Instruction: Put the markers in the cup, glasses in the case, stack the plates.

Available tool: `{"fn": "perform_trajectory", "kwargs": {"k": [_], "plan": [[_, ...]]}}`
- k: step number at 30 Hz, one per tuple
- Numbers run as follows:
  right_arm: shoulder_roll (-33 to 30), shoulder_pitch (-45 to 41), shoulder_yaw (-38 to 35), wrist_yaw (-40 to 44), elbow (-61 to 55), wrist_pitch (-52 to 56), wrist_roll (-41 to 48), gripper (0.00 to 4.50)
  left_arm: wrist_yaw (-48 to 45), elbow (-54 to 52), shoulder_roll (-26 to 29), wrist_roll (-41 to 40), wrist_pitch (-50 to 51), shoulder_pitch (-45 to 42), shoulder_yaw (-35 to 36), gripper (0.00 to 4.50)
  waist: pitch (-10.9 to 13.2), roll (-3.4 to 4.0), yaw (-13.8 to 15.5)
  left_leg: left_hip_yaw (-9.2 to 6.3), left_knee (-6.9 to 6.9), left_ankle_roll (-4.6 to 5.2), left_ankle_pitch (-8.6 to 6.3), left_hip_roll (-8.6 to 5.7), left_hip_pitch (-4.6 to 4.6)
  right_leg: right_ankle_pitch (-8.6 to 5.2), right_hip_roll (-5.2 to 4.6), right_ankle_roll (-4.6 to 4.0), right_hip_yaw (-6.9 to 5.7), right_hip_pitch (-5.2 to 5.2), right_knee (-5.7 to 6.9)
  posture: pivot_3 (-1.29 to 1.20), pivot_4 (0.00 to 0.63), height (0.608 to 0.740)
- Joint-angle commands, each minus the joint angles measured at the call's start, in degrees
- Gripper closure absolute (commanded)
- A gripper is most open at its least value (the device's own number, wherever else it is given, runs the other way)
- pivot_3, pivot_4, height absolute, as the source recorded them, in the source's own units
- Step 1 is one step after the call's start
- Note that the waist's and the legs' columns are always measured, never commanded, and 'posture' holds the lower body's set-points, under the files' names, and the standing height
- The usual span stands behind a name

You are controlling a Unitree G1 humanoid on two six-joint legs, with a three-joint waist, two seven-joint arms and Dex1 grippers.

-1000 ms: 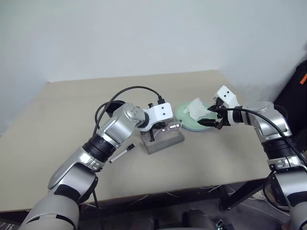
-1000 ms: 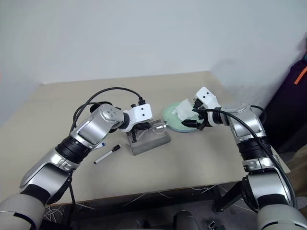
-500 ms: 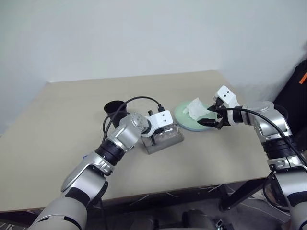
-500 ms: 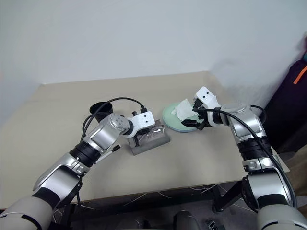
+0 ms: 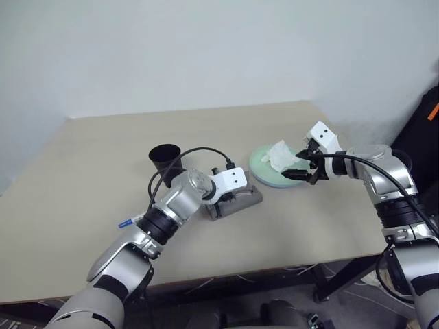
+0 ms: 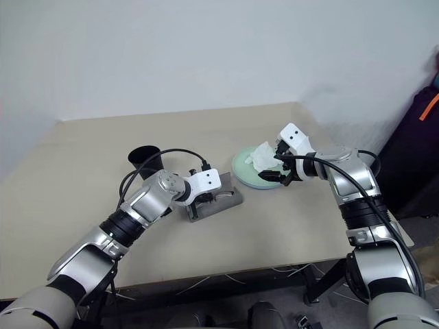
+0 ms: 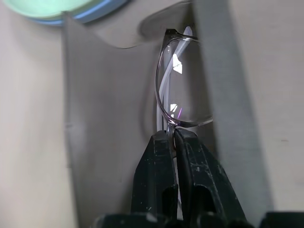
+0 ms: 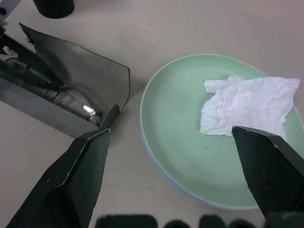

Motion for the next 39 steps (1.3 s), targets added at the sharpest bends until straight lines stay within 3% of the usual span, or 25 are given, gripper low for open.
{"fn": "perform_trajectory", "kwargs": {"k": [1,10,14,22,28,32,35,39], "plan": [[-0.22,-2.1,-0.98,-0.28,-2.13,-0.52,0.65,0.03,-2.17,-1.82,0.44,0.24,0.88,0.68,-0.26,4.45,-0.01,0.01,0.0,0.0,0.0,0.0,0.0,0.0,0.01,0.0,0.0,0.0,0.0,0.01,0.0,0.0,0.0,0.732],[0.1,-2.35,-0.68,-0.42,-1.29,-1.19,0.36,0.03,-5.48,-4.61,2.26,0.79,-0.24,1.0,-0.49,4.45,-0.01,0.02,-0.01,0.0,-0.02,0.0,0.0,0.0,0.01,0.0,0.0,0.0,0.0,0.01,0.0,0.0,0.0,0.732],[0.12,-2.43,-0.61,-0.32,-1.03,-1.51,0.3,0.03,-5.26,-5.56,2.51,0.35,-0.53,-0.59,1.85,3.55,-0.01,0.02,-0.01,0.0,-0.01,0.0,0.0,0.0,0.01,0.0,0.0,0.0,0.0,0.01,0.0,0.0,0.0,0.732],[-0.92,-2.57,-1.09,1.3,0.25,-3.11,0.69,0.03,-4.7,-11.57,3.19,-2.22,3.57,-2.94,8.51,0.86,-0.01,0.01,0.0,0.0,-0.01,0.0,0.0,0.01,-0.01,0.0,0.0,0.0,0.0,-0.02,-0.01,0.0,0.0,0.732],[-2.97,-0.94,-4.31,7.56,-1.01,-6.2,5.42,0.03,-3.53,-13.11,4.76,-4.67,5.88,-4.66,14.42,0.86,-0.01,0.01,-0.02,0.0,-0.01,0.0,0.0,0.01,0.0,0.0,0.0,0.0,-0.01,-0.01,-0.01,0.0,0.0,0.732],[-5.44,0.88,-6.11,14.13,-1.51,-8.39,9.35,0.03,-0.52,-7.68,5.04,-4.65,3.33,-6.06,16.66,0.86,0.0,0.0,0.02,-0.02,0.01,0.0,0.0,0.01,0.02,0.0,0.0,0.01,-0.02,0.03,-0.01,0.0,0.0,0.732],[-6.85,2.08,-8.33,18.97,-2.47,-9.63,13.27,0.03,2.48,-2.49,3.97,-3.99,0.67,-6.76,16.82,1.46,0.0,0.0,0.03,-0.01,0.04,0.0,0.0,0.01,0.02,0.01,0.0,0.01,-0.01,0.06,-0.02,0.0,0.0,0.732],[-8.29,3.73,-10.24,23.11,-4.23,-9.95,17.05,0.03,6.6,2.84,2.71,-1.97,-3.5,-6.57,15.33,2.8,0.0,-0.01,0.05,-0.01,0.05,0.0,0.0,0.0,0.04,0.01,-0.01,0.01,-0.01,0.09,-0.03,0.0,0.0,0.732]]}}
